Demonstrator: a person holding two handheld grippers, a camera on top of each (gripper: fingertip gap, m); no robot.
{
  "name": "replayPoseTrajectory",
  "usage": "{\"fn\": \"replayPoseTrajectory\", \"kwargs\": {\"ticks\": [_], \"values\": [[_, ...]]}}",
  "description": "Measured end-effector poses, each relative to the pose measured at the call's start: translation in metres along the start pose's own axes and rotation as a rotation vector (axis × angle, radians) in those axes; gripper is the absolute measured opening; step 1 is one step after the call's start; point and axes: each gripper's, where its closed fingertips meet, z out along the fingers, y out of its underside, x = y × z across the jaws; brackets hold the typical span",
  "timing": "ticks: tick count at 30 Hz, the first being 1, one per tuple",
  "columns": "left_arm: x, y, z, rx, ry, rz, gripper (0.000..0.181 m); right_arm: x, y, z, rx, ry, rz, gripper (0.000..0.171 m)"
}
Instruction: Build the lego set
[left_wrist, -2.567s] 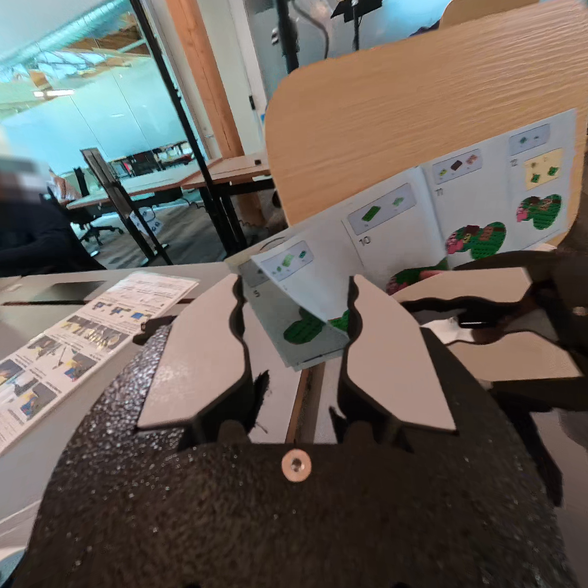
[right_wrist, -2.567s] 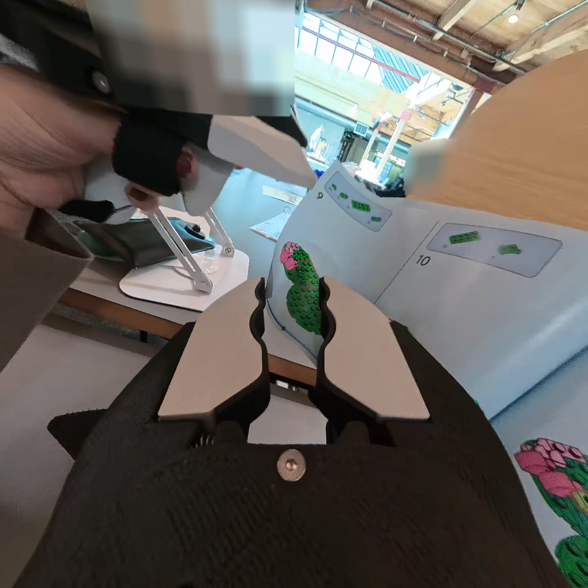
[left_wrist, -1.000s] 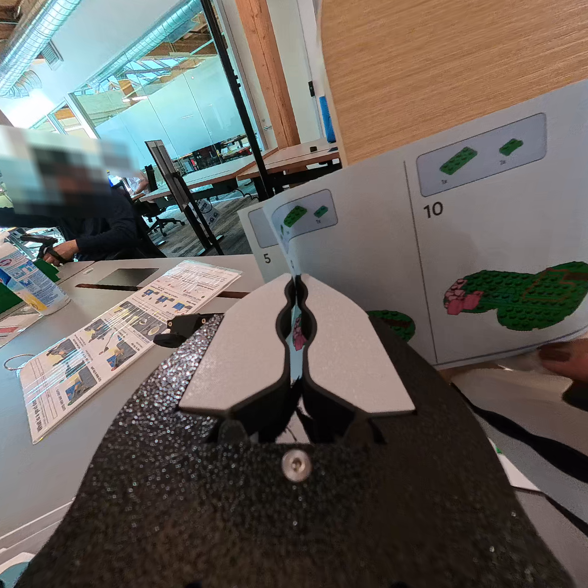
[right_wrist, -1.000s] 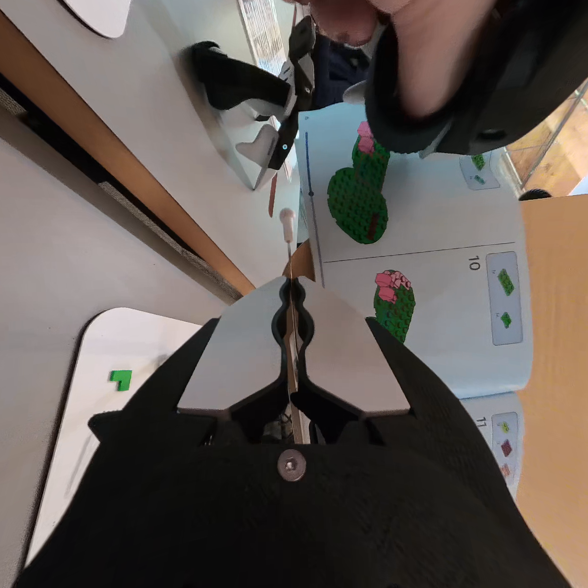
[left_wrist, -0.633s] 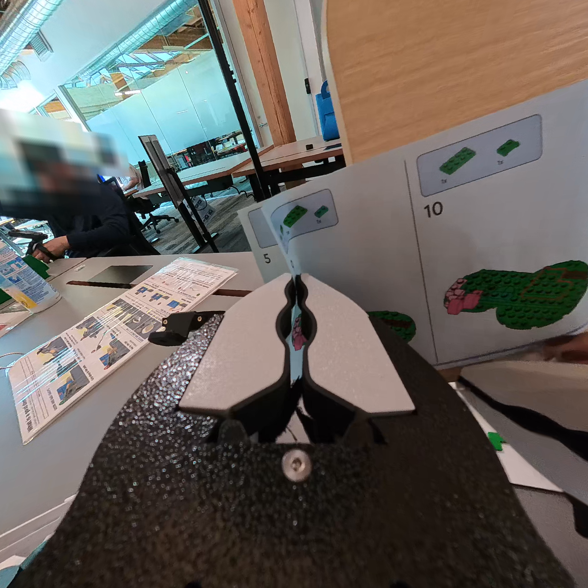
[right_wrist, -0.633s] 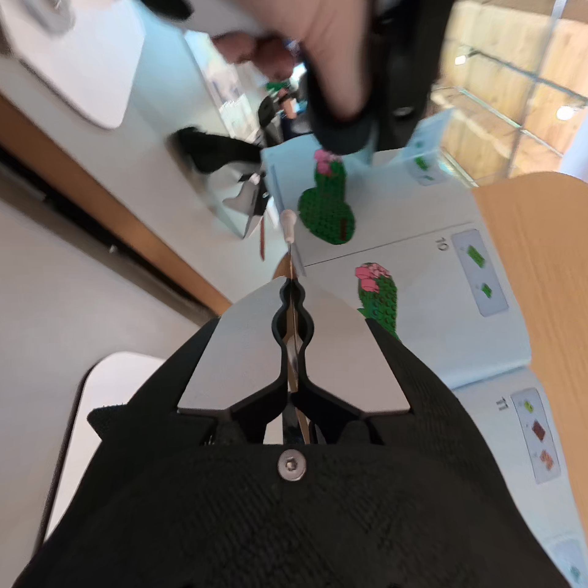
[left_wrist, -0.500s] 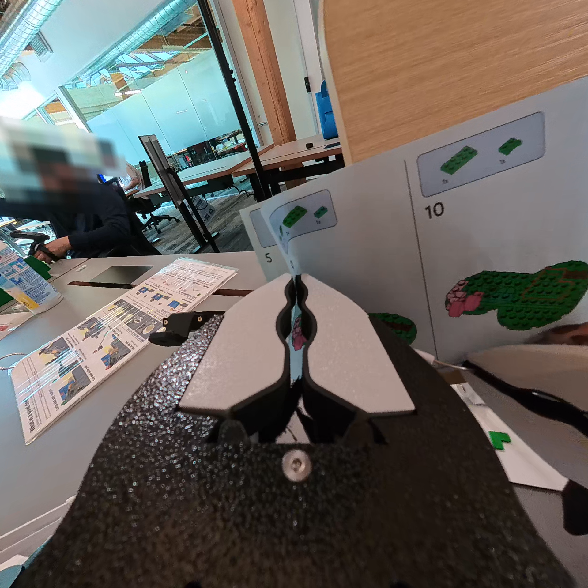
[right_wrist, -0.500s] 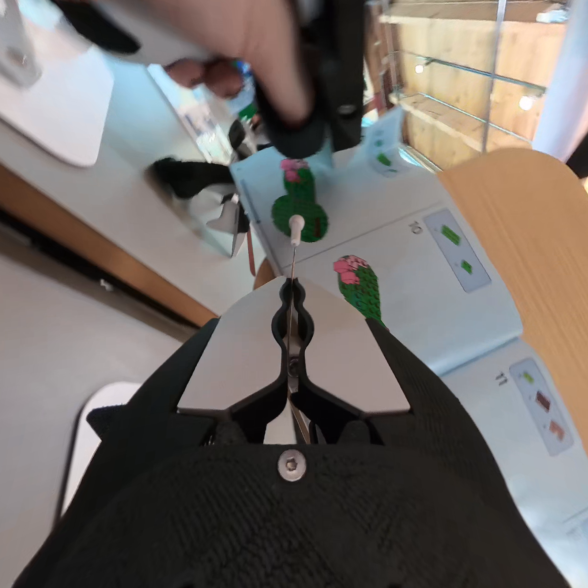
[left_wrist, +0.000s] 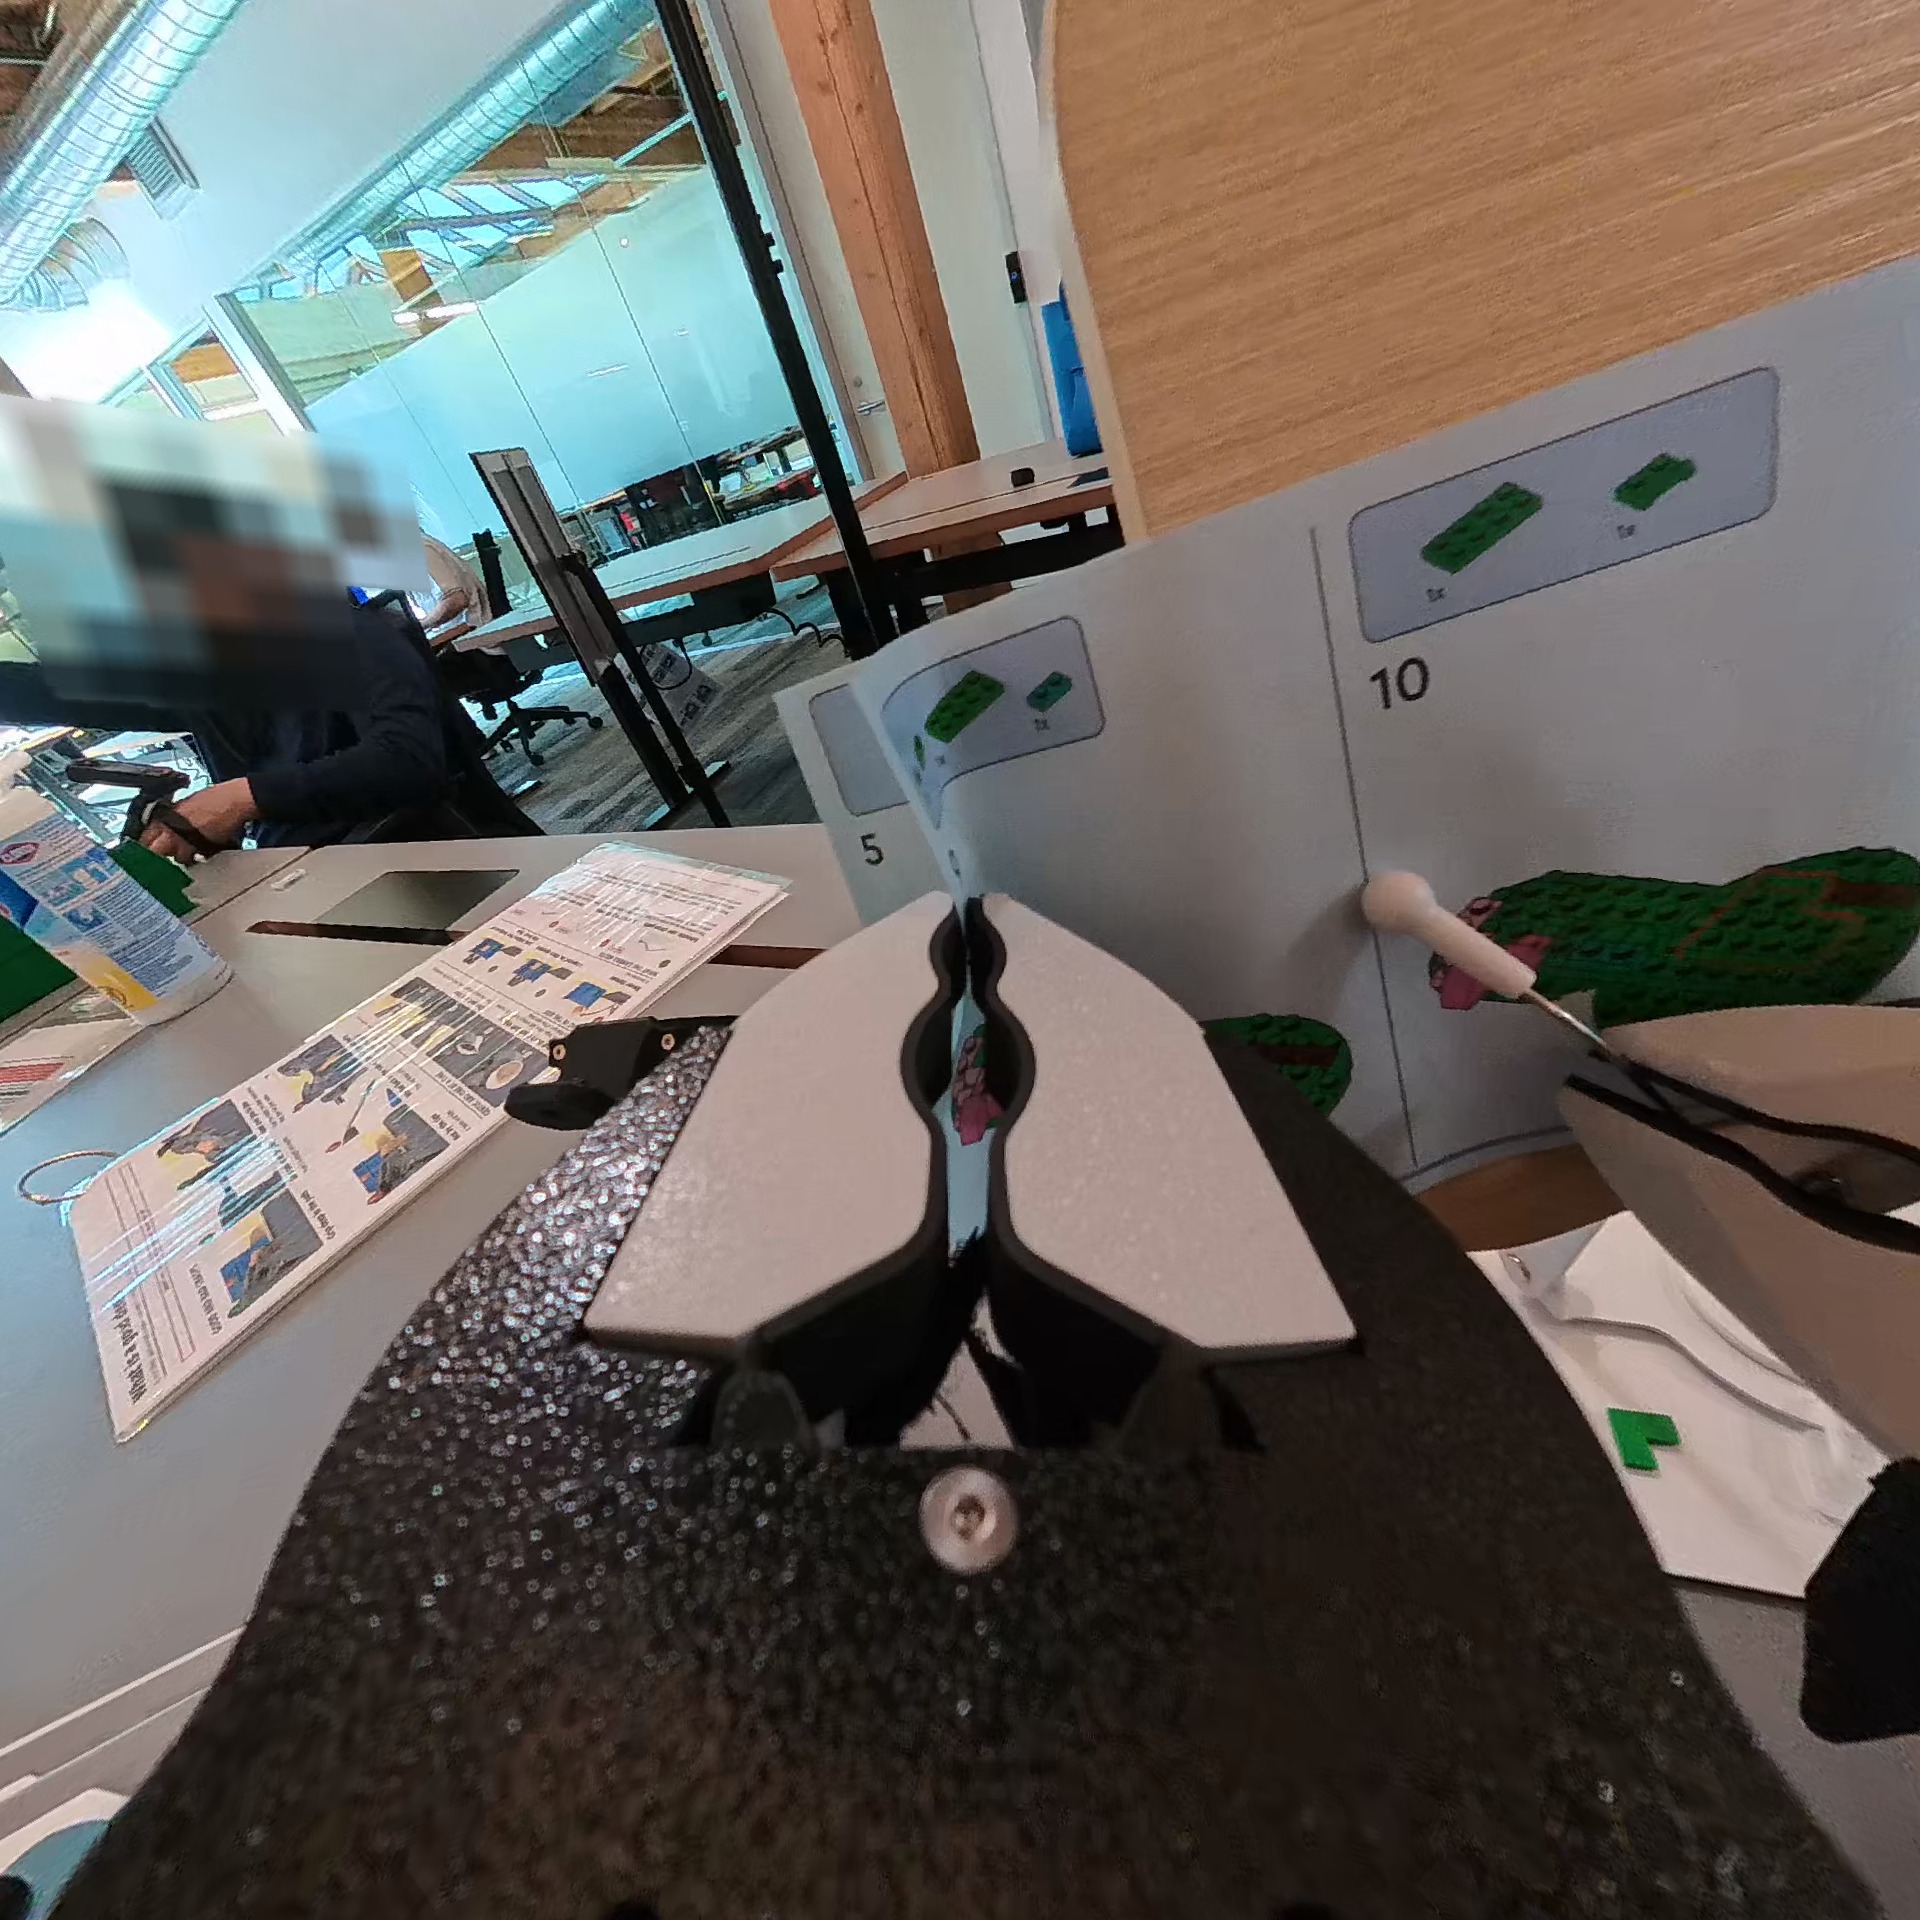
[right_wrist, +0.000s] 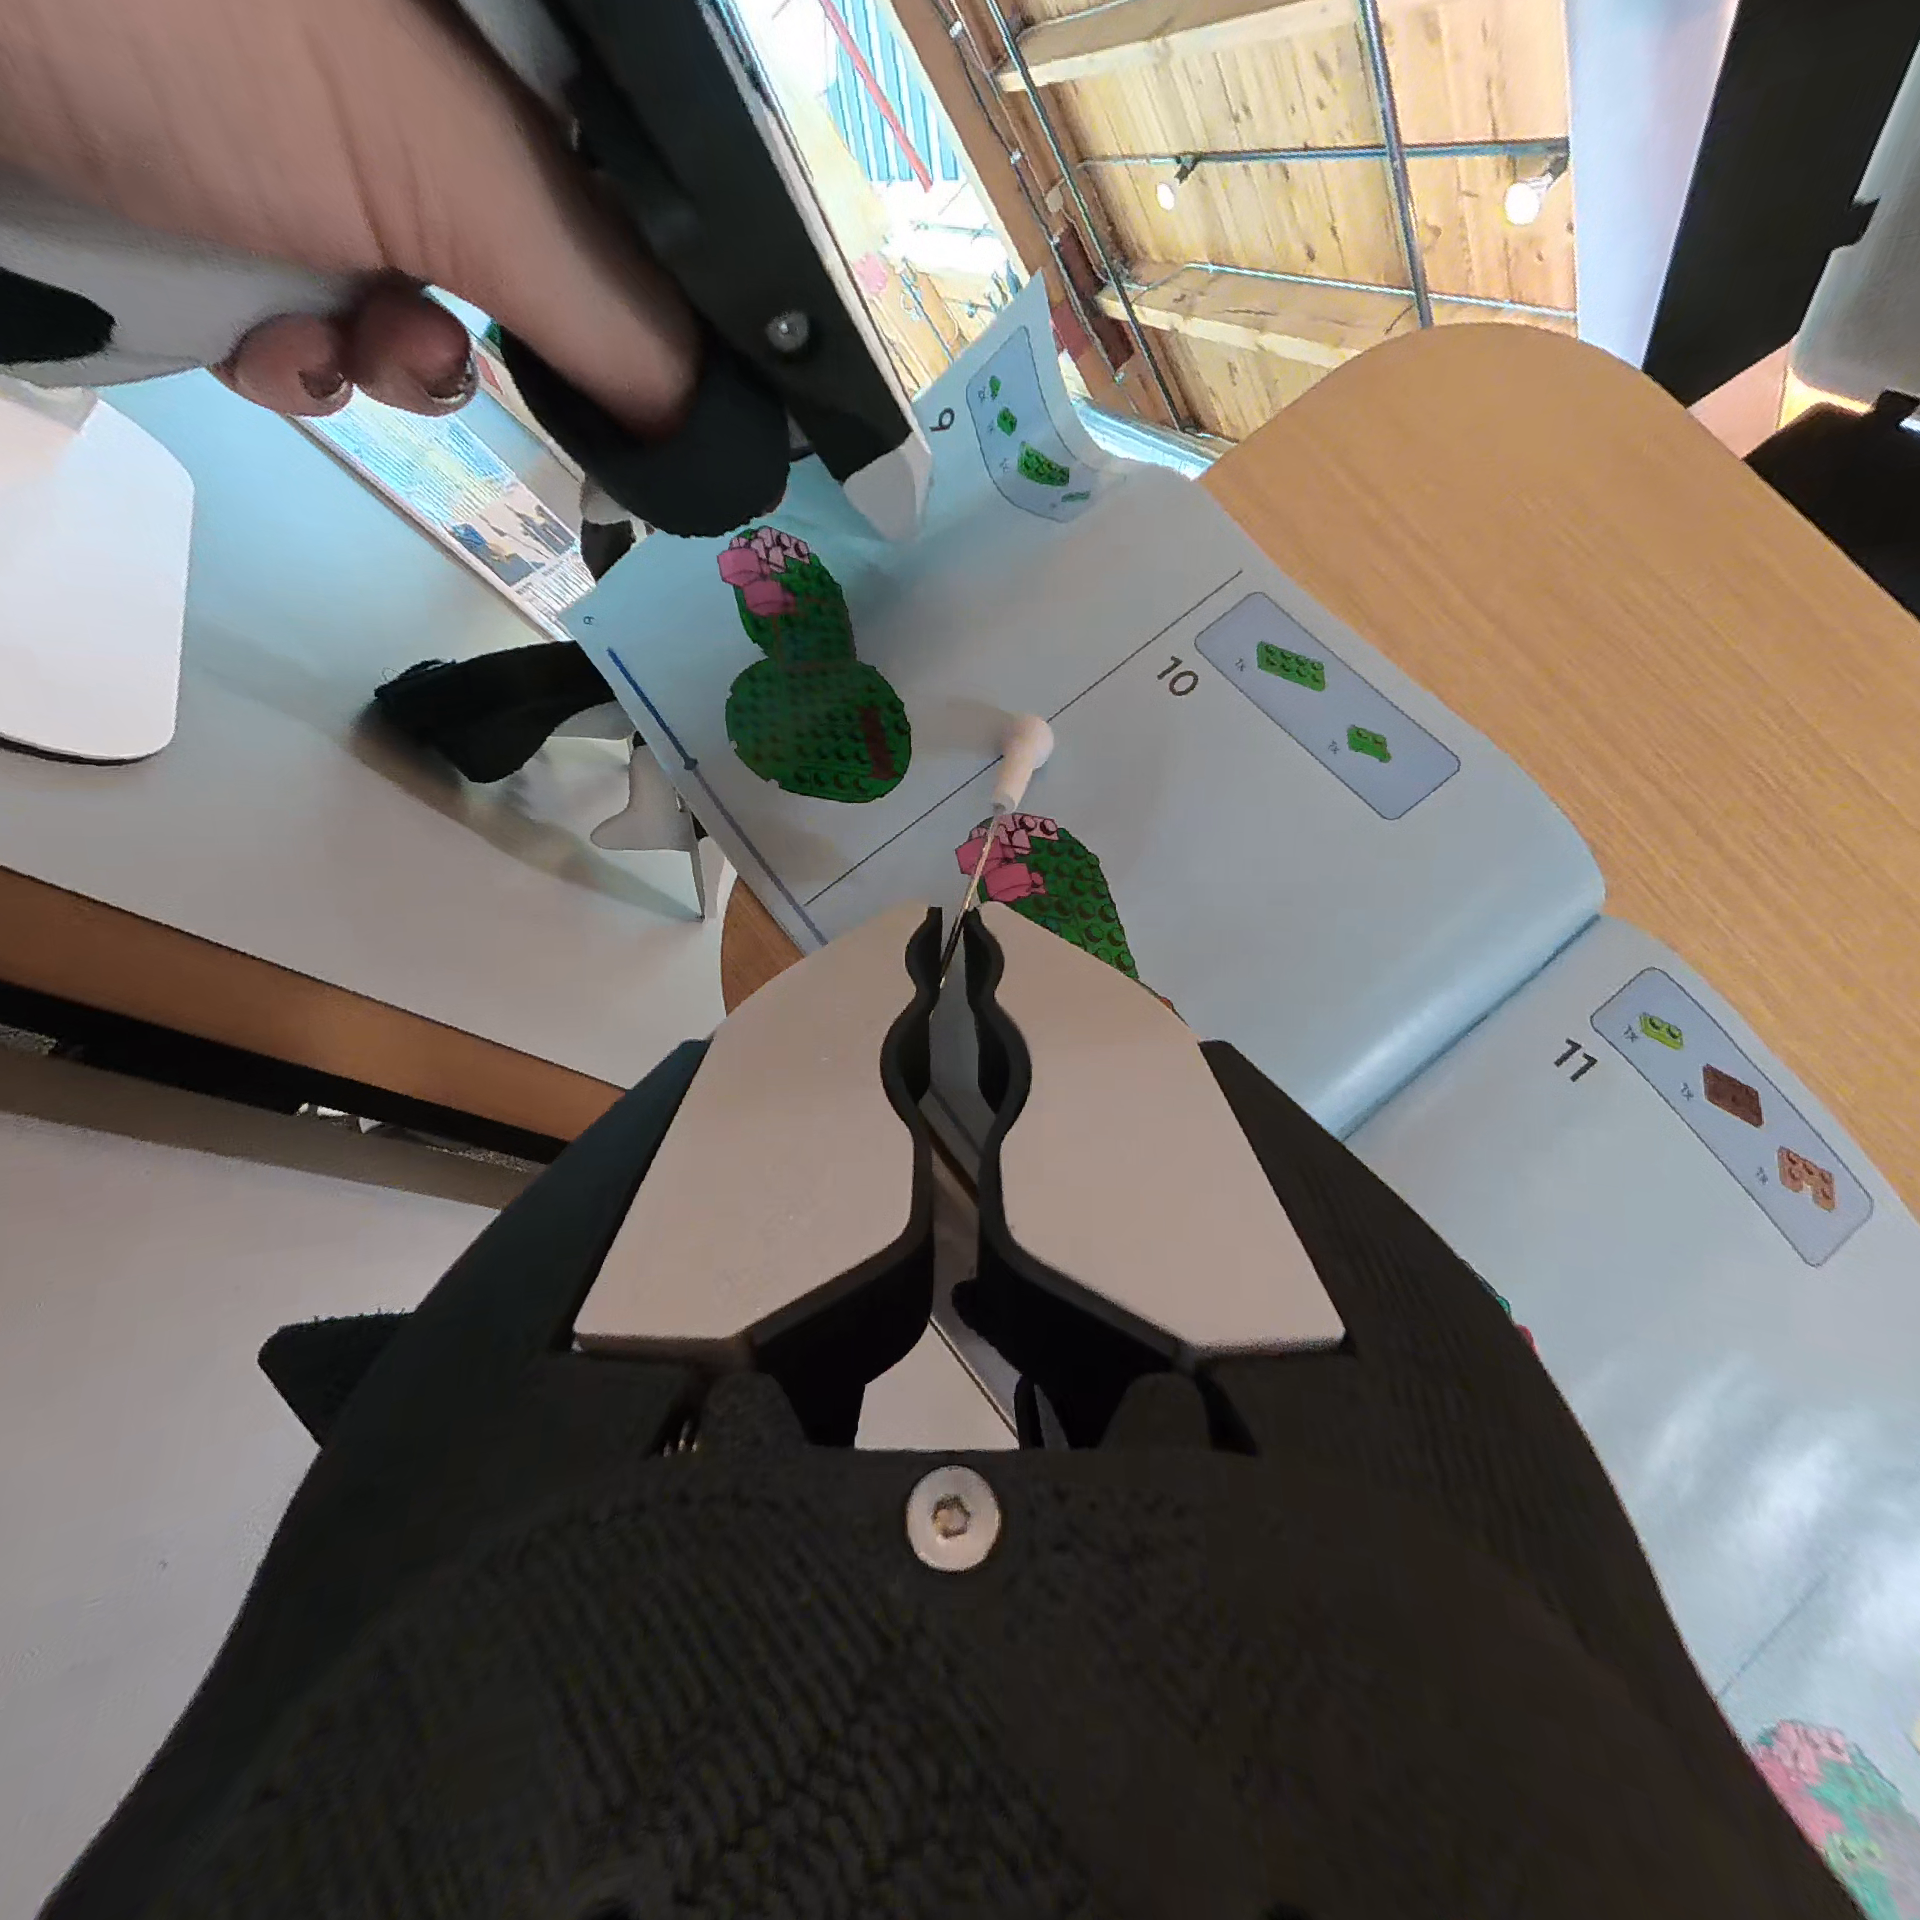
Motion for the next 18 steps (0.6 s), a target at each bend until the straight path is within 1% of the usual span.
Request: {"fn": "replayPoseTrajectory", "kwargs": {"ticks": [1,5,9,10,12,15,18], "values": [[0.000,0.000,0.000,-0.001,0.000,0.000,0.000,0.000,0.000,0.000,0.000,0.000,-0.001,0.002],[-0.002,-0.001,-0.002,-0.012,-0.025,0.003,0.002,0.001,-0.007,-0.005,0.043,-0.032,0.029,0.003],[-0.006,-0.001,-0.006,-0.048,-0.057,0.005,0.021,0.012,-0.021,-0.023,0.115,-0.102,0.100,0.018],[-0.007,-0.001,-0.008,-0.052,-0.056,-0.003,0.026,0.018,-0.021,-0.028,0.109,-0.096,0.100,0.019],[-0.005,-0.007,-0.014,-0.039,-0.059,-0.026,0.028,0.034,-0.018,-0.039,0.077,-0.068,0.106,0.020],[0.014,-0.027,-0.028,0.036,-0.036,-0.006,0.034,0.060,-0.017,-0.059,0.059,-0.011,0.181,0.020],[0.047,-0.038,-0.042,0.081,0.023,0.047,0.046,0.080,-0.015,-0.078,0.035,0.032,0.269,0.020]]}}
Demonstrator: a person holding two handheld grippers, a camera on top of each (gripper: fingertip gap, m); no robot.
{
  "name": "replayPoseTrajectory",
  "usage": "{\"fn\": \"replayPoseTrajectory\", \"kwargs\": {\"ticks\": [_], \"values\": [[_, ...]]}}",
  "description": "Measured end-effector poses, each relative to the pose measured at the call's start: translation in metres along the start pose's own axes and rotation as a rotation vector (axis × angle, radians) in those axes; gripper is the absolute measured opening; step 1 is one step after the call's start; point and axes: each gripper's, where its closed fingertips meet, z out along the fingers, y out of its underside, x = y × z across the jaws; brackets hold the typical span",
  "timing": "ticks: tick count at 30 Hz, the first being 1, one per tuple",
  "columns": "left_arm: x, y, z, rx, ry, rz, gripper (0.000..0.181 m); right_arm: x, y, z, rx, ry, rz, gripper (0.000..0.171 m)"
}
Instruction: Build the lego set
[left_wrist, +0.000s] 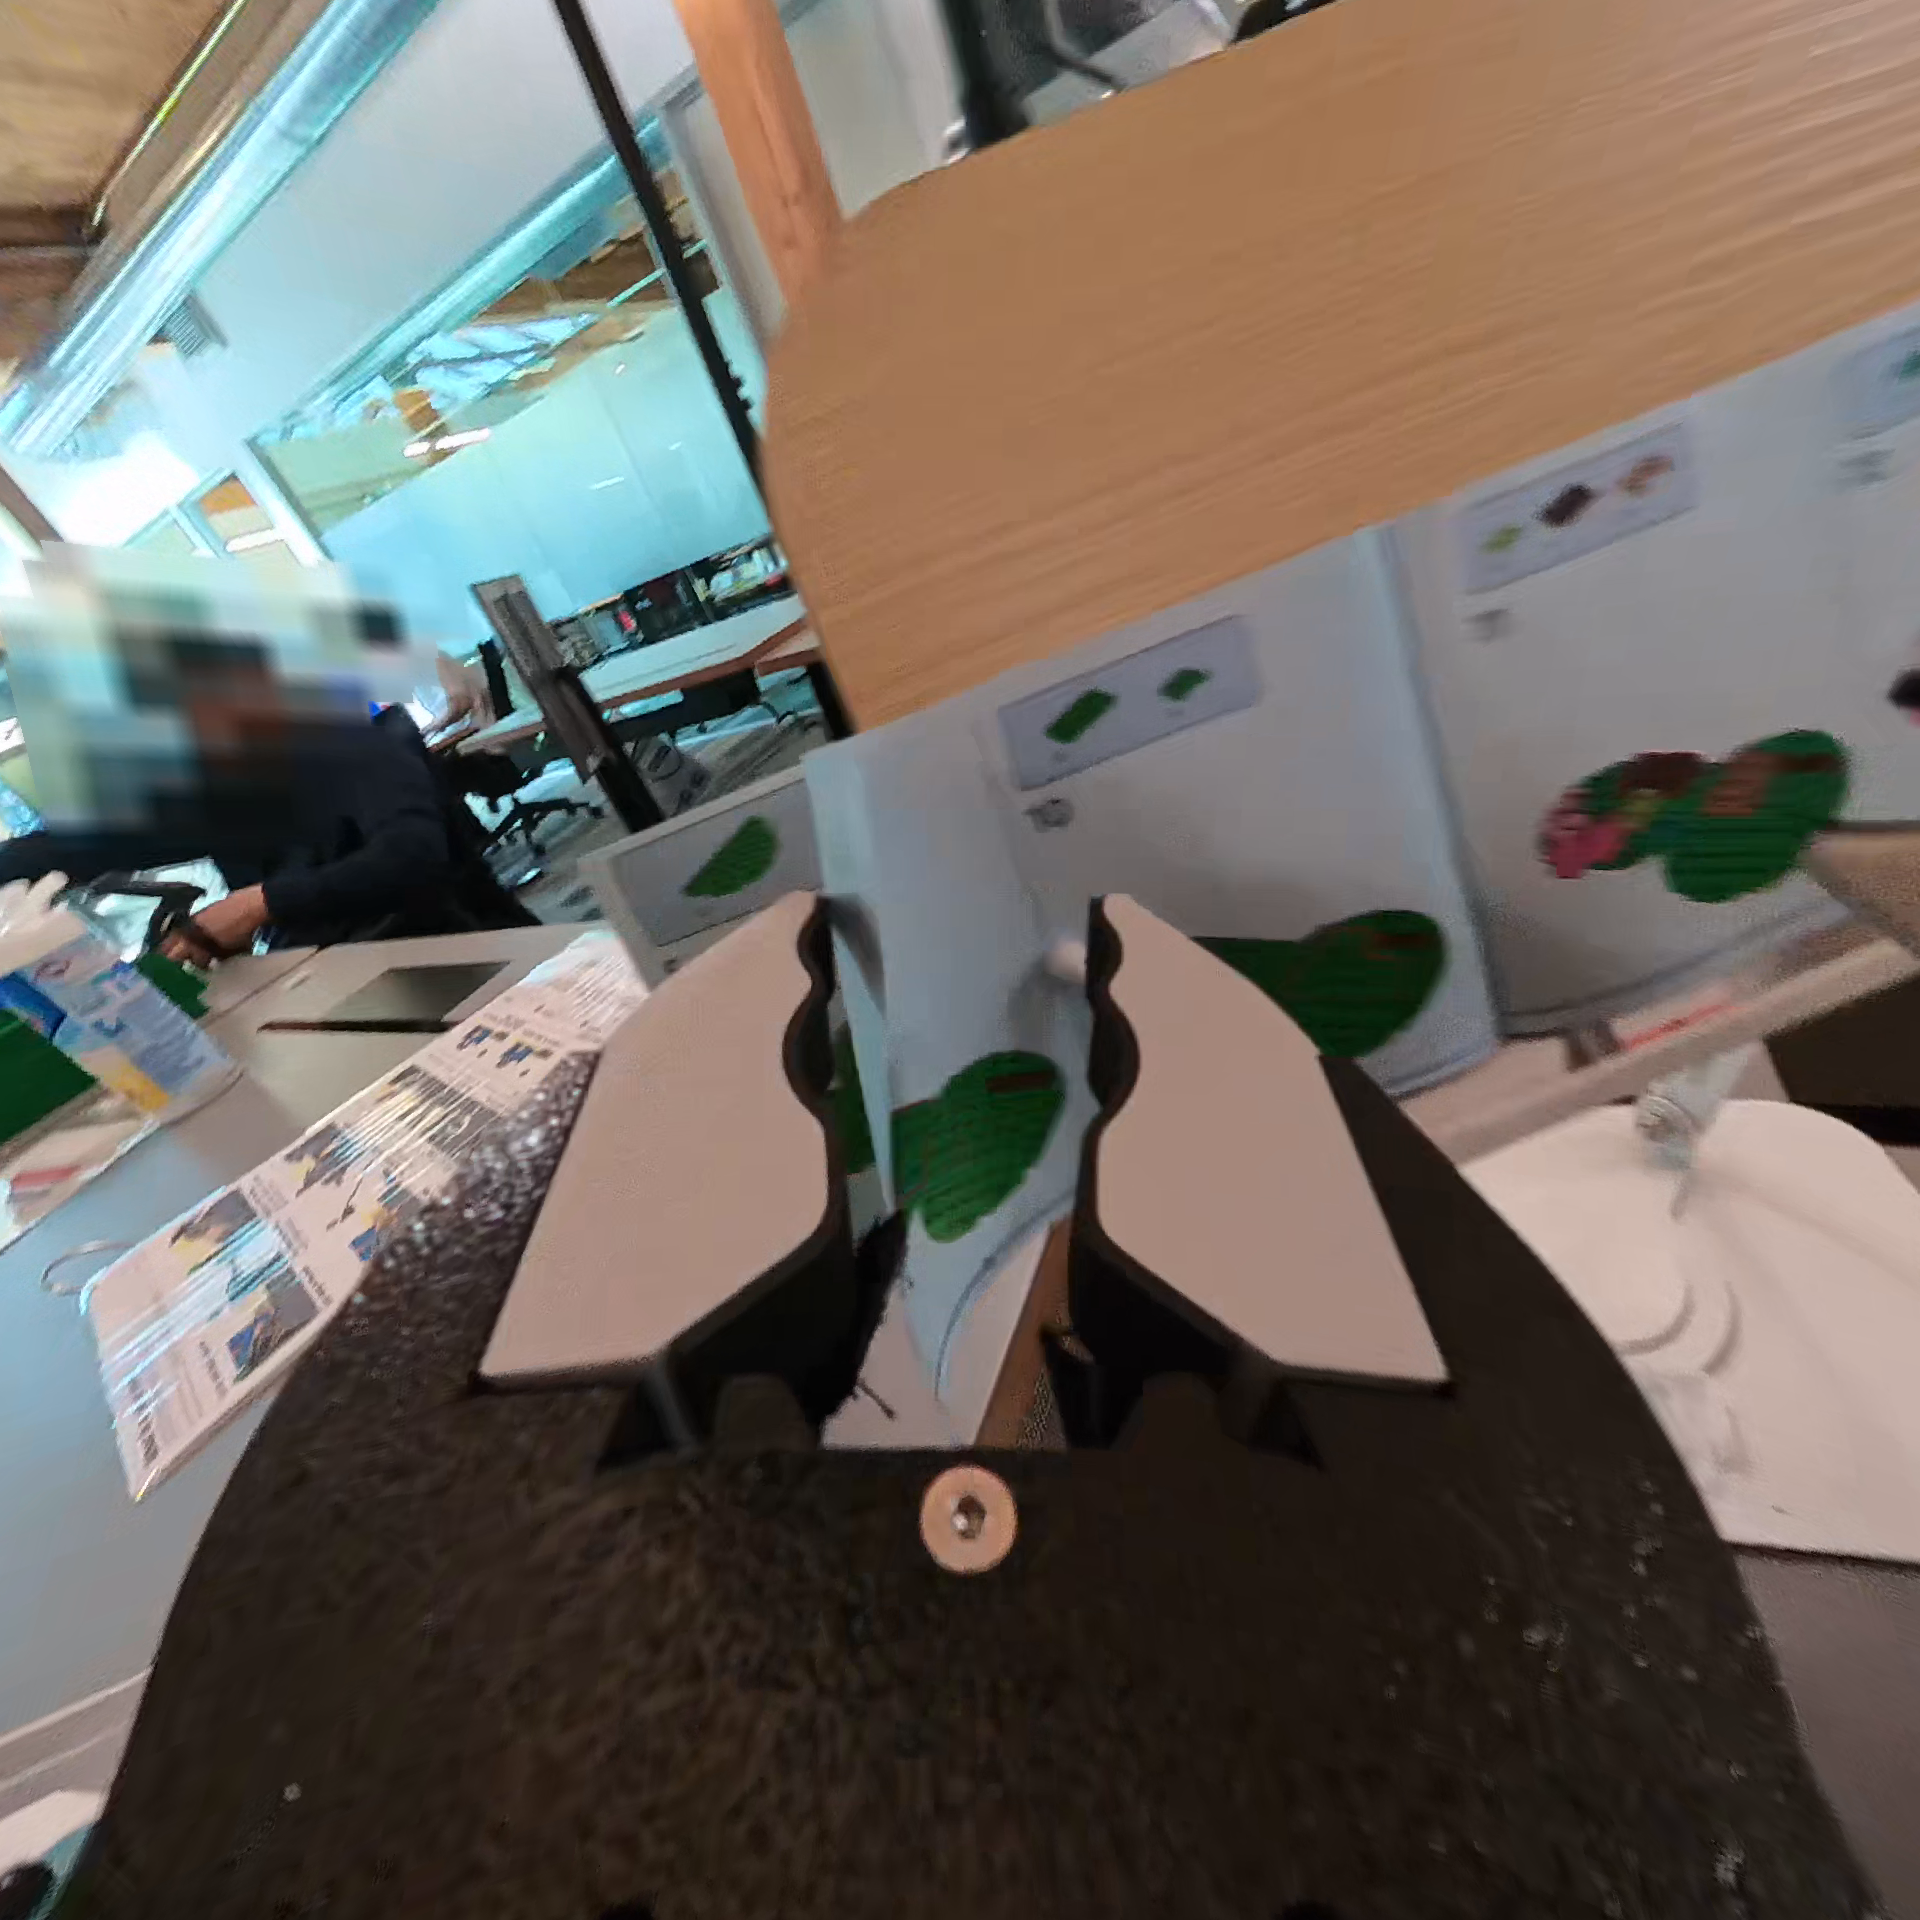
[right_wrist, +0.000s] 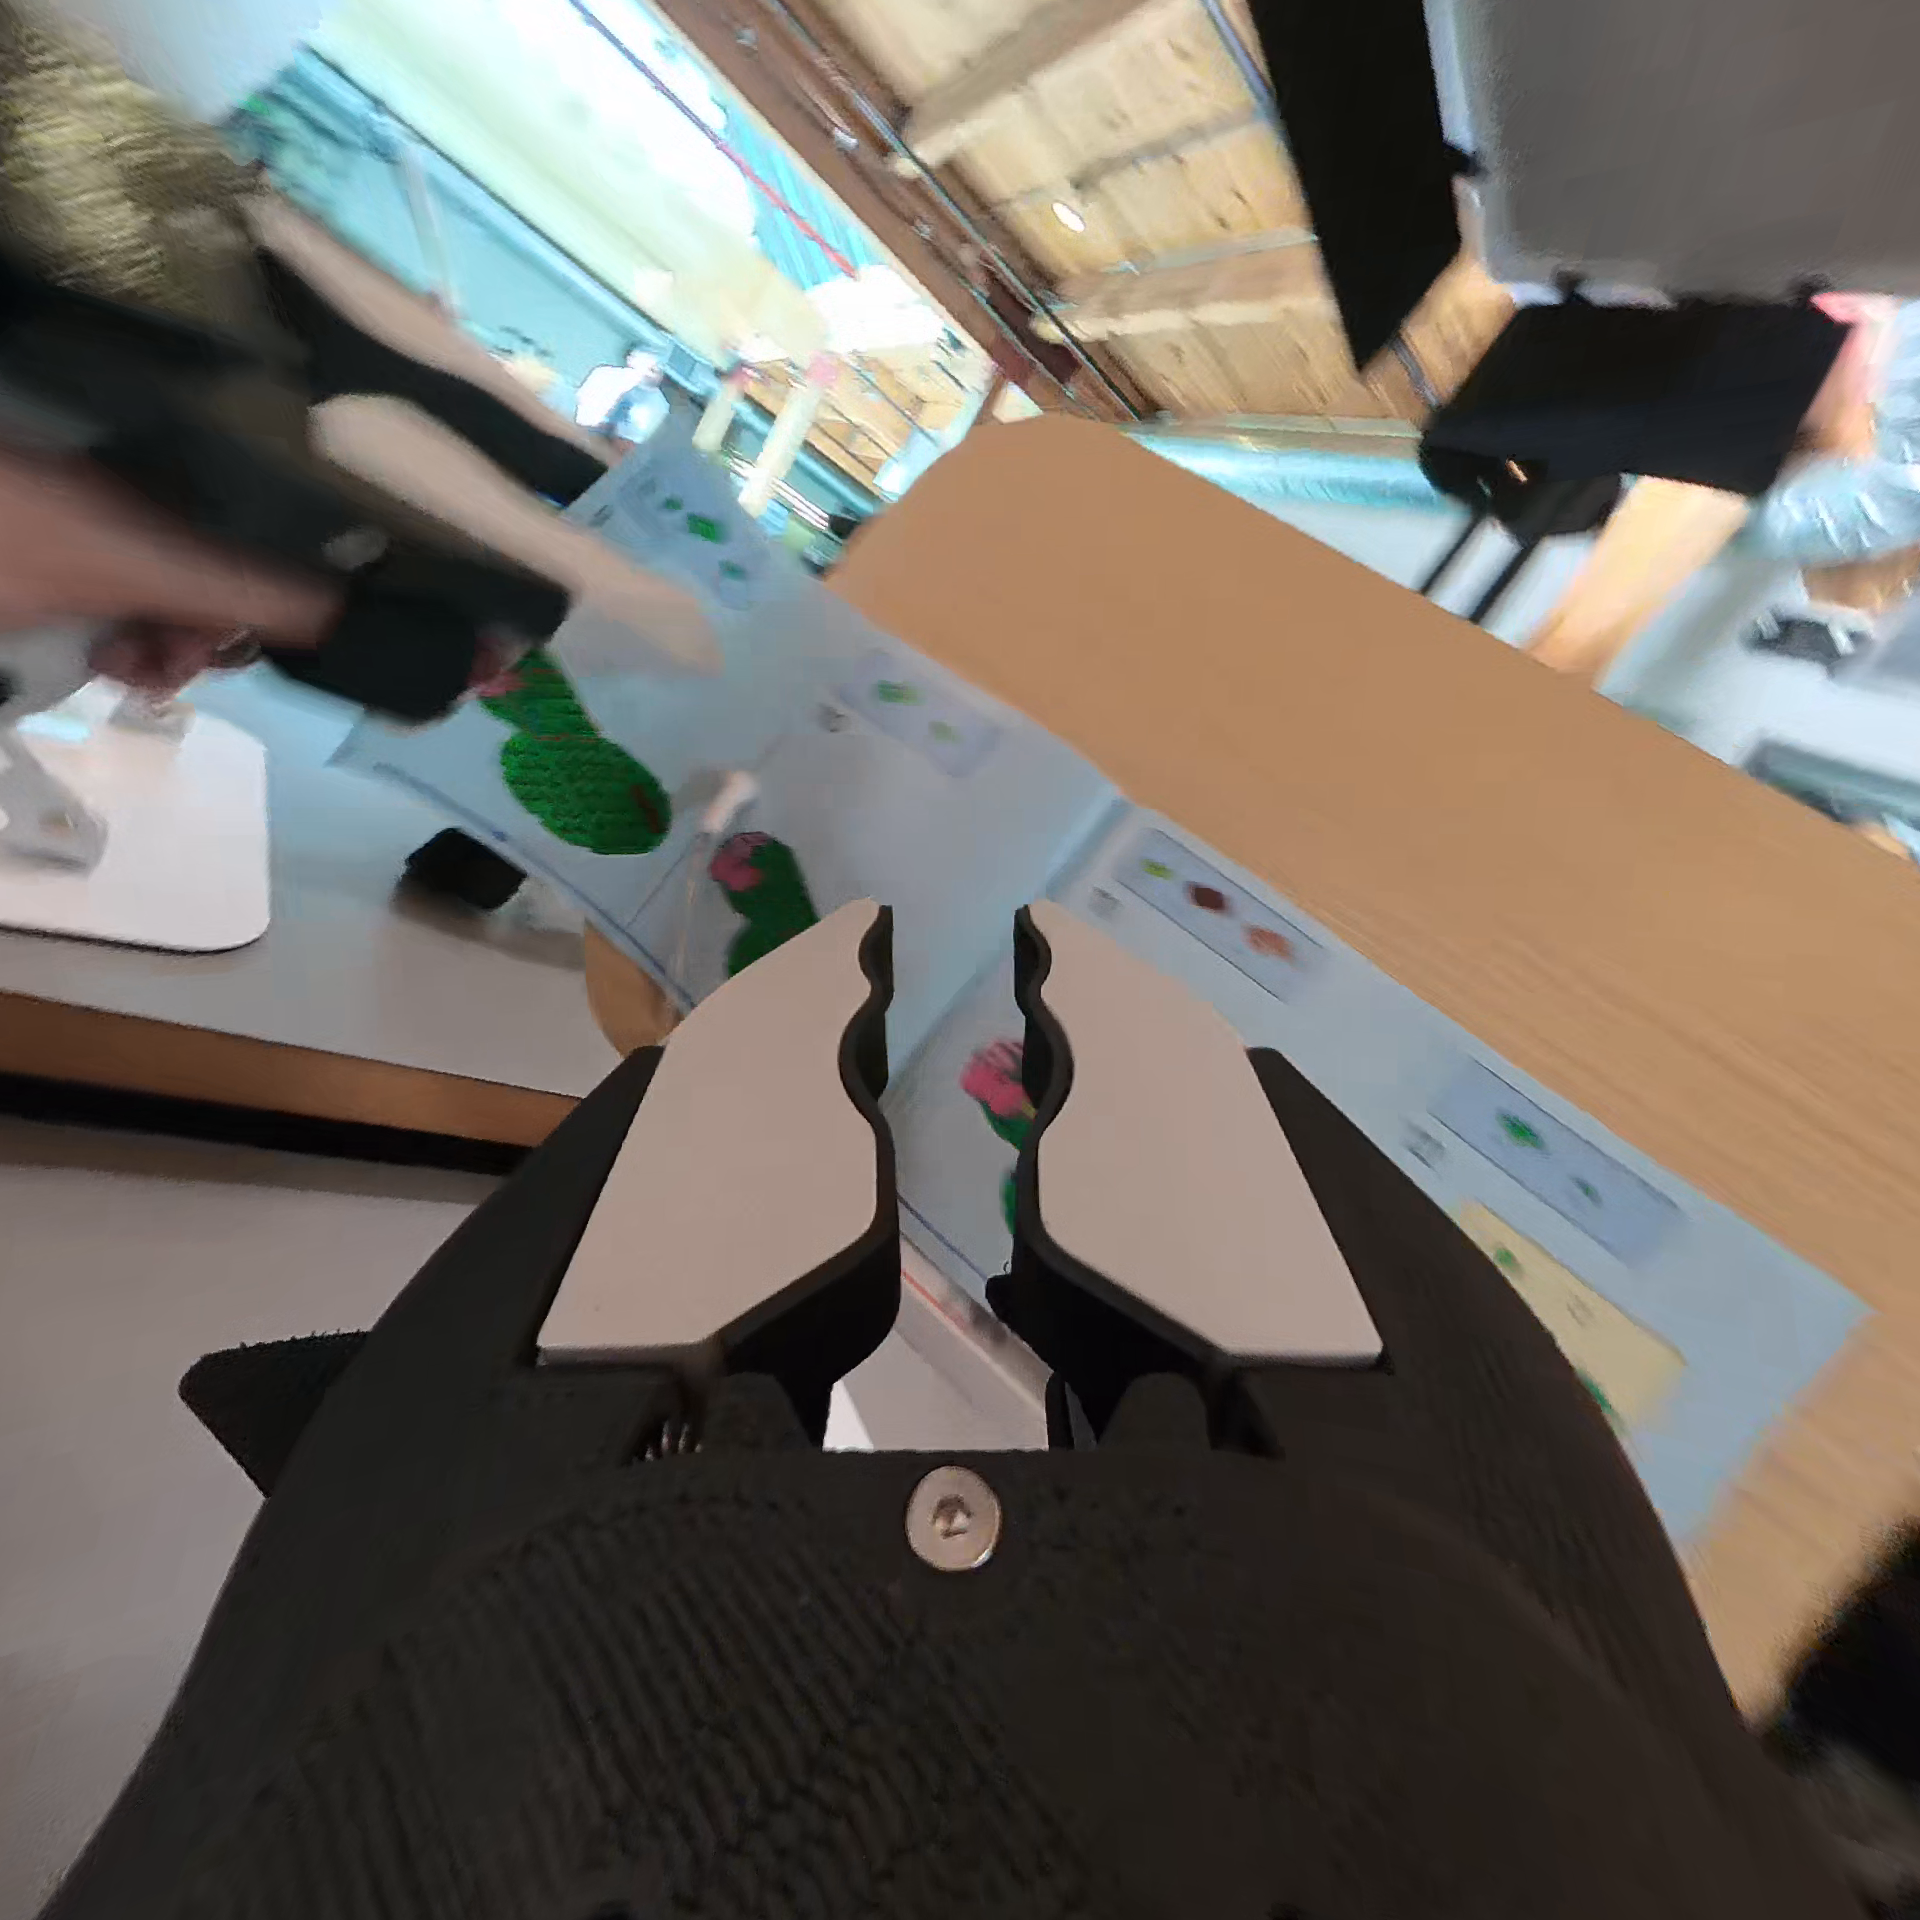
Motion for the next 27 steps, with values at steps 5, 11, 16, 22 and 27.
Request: {"fn": "replayPoseTrajectory", "kwargs": {"ticks": [5,11,16,22,27], "values": [[0.084,0.013,-0.026,0.072,0.206,0.120,0.072,0.020,0.003,-0.024,-0.107,0.055,0.025,0.020],[0.159,0.060,-0.071,0.195,0.316,0.152,0.071,0.022,-0.023,-0.046,-0.112,0.080,0.001,0.020],[0.193,0.087,-0.099,0.335,0.389,0.182,0.065,0.023,-0.043,-0.078,-0.160,0.135,-0.028,0.020],[0.230,0.090,-0.120,0.424,0.506,0.281,0.063,0.002,-0.055,-0.112,-0.188,0.078,0.038,0.021],[0.243,0.094,-0.129,0.385,0.671,0.185,0.063,-0.011,-0.003,-0.161,-0.463,-0.084,-0.025,0.025]]}}
